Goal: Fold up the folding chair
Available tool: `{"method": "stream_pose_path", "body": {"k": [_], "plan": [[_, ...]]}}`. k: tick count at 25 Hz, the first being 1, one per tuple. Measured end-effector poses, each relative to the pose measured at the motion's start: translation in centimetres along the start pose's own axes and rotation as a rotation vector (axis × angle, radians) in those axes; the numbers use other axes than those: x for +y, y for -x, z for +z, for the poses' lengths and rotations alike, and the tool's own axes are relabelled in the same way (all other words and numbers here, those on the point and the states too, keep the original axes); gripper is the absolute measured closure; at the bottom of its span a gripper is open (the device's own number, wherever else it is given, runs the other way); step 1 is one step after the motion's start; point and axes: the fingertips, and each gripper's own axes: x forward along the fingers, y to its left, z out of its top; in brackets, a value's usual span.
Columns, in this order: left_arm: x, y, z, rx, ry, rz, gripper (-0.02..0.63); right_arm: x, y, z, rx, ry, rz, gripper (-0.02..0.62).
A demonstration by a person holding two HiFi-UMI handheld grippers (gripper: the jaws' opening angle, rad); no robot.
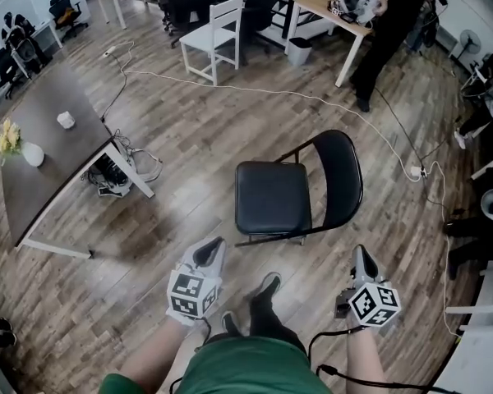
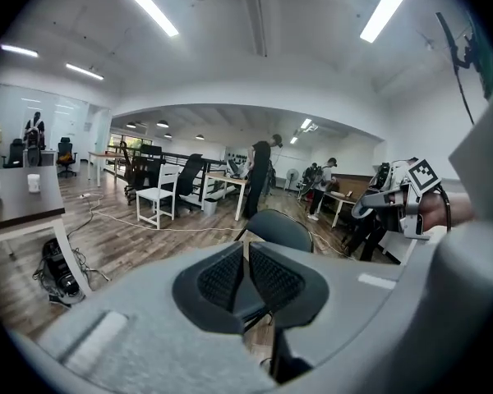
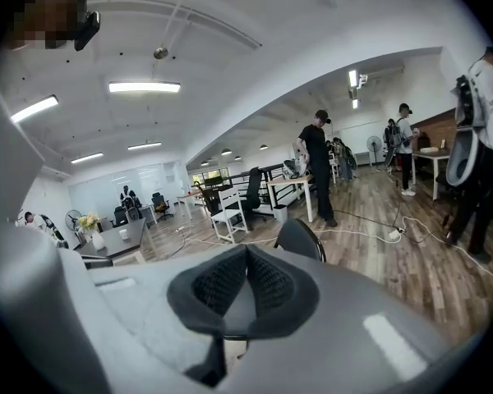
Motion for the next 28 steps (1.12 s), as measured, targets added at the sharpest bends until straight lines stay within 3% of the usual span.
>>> {"method": "stream_pose_path", "body": {"k": [9,13,20,28], "plan": [[1.9,-8.4,-0.9,0.060,0.079,0.034,0.577,-4.7,-9.4,2.5,0.048,0.031,0.042,0.592],[3.8,-12.1,-2.5,0.084,0.185,0.058,0.505,-7.6,-13.1,3.4,0.060,0.046,0.037,0.592],[7.1,-16.5,-8.3,0.168,0.429,0.032,0.396,-11.8,-18.0,2.8,0.131,0.092,0.017,0.592],[10.6,-22.4,-17.7,0.301,0.576,-0.039,0.344,-17.3,-23.6,1.4,0.193,0.085,-0.068,0.555]]}}
